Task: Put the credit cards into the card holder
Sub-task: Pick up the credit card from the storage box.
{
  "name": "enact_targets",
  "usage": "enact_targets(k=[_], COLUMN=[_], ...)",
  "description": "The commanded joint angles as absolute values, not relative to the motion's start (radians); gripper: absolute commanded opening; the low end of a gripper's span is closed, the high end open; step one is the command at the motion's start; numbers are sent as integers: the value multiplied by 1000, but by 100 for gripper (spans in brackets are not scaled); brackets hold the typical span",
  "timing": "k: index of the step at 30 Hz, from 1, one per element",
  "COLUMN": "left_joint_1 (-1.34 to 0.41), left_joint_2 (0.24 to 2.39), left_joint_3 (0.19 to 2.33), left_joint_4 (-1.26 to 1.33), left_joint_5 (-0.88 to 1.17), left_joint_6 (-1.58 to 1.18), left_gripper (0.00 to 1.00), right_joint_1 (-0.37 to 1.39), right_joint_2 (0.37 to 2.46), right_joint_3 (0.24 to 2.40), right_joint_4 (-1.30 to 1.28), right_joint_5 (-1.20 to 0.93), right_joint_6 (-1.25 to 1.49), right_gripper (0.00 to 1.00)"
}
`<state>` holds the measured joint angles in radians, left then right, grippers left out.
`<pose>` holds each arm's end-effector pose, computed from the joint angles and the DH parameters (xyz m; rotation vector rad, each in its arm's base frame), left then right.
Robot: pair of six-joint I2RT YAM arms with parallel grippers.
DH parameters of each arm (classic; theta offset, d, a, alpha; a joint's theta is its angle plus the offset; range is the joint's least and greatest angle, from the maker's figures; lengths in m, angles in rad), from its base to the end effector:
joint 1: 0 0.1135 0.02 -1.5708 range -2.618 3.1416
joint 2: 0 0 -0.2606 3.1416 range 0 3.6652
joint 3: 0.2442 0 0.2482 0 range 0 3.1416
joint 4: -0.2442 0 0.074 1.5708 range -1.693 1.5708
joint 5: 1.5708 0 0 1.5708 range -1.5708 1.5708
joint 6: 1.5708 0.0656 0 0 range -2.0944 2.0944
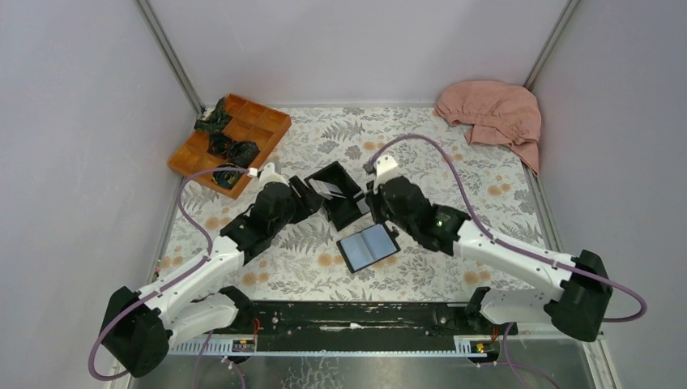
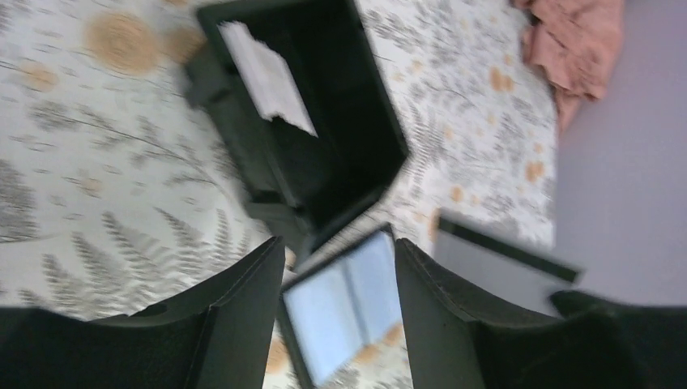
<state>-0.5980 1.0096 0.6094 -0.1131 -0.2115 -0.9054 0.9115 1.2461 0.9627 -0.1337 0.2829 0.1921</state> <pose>0.2117 -0.1276 0.2277 -0.4595 2.0979 -0.6890 0.2044 0.2339 0.2953 -0.5273 1.9256 0.4370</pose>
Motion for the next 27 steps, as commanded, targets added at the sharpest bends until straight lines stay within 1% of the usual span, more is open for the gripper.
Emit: enact_targets(k=[1,7,14,19,27], left_joint_1=[-648,-653,-656,-658,-665], left_joint_2=[979,1005,1021,1014,1006], left_joint_3=[721,781,779,761,738], left_joint_4=[-221,-268,-259,-246,-237], left_joint_5=[-101,60,210,276,335], left_joint_6=[-1046,-1142,-1228,-1275,-1306], left_gripper=[59,60,61,61,61], right_joint_1=[1062,1265,1481,1546,1587], right_joint_2=[1134,1042,1053,1094,1150], right_joint_3=[862,756,687,657,646], right_joint_4=[6,100,272,377,485], right_joint_5=[458,700,979,1049,1053], right_joint_6=[76,-48,-279,-393,-482], right_gripper=[0,0,0,0,0])
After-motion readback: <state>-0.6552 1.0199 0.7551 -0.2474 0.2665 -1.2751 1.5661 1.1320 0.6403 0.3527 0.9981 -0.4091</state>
